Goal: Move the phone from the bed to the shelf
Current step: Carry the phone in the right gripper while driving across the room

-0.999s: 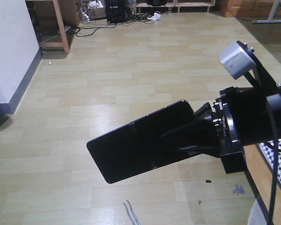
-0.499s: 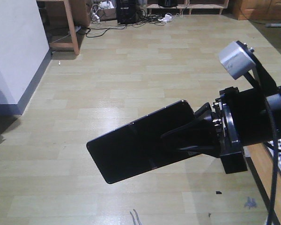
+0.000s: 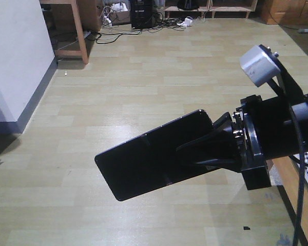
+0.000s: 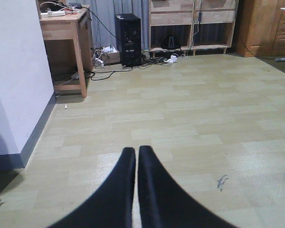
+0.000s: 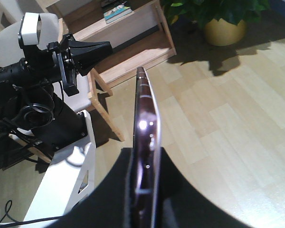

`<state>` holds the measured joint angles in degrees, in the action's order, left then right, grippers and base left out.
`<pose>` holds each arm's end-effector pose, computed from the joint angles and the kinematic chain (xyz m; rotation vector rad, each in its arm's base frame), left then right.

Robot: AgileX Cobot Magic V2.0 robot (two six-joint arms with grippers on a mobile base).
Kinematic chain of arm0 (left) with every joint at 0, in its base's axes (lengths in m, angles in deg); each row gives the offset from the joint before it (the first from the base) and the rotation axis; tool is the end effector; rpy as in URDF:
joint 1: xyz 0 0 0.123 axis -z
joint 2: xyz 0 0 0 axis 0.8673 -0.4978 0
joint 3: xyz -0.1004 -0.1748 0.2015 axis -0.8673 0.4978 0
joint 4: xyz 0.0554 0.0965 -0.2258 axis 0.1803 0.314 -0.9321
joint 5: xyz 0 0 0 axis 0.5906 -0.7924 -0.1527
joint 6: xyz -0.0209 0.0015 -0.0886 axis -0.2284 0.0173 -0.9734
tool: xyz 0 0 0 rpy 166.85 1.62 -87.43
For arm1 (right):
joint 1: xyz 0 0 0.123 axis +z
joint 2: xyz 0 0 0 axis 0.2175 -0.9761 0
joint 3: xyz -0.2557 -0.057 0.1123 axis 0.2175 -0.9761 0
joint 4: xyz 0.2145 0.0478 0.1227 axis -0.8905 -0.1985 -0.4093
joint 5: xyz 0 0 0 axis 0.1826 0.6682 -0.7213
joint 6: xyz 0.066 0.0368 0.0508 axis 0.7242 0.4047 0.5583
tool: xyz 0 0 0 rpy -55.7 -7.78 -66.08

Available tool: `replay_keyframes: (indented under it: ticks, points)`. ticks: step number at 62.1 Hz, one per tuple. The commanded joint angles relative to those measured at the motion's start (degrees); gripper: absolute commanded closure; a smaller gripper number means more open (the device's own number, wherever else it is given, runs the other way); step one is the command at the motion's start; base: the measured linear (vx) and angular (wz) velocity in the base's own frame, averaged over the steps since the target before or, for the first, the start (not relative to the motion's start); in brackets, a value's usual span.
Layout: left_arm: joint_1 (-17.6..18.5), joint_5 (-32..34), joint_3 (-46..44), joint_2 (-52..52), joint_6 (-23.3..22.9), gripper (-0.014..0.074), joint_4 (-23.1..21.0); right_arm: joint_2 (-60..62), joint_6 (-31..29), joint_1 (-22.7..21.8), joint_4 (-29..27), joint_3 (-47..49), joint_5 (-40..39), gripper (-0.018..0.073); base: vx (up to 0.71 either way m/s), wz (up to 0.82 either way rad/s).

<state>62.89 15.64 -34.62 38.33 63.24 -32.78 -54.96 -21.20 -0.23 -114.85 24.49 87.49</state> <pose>0.0549 -0.0055 0.1812 0.0705 1.7339 -0.0589 0.1984 0.1212 0.3537 -1.0801 2.0028 1.1189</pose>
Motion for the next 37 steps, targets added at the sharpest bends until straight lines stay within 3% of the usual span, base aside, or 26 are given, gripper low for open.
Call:
replay_keyframes:
  ticks: [1, 37]
  points:
    - [0.23, 4.22, 0.16, 0.27, -0.22, 0.0596, -0.49, 1.45, -0.41, -0.13, -5.43, 1.51, 3.96, 0.0561, 0.22, -0.05]
    - [0.23, 4.22, 0.16, 0.27, -0.22, 0.0596, -0.49, 1.45, -0.41, -0.13, -5.43, 1.51, 3.96, 0.0561, 0.24, -0.04]
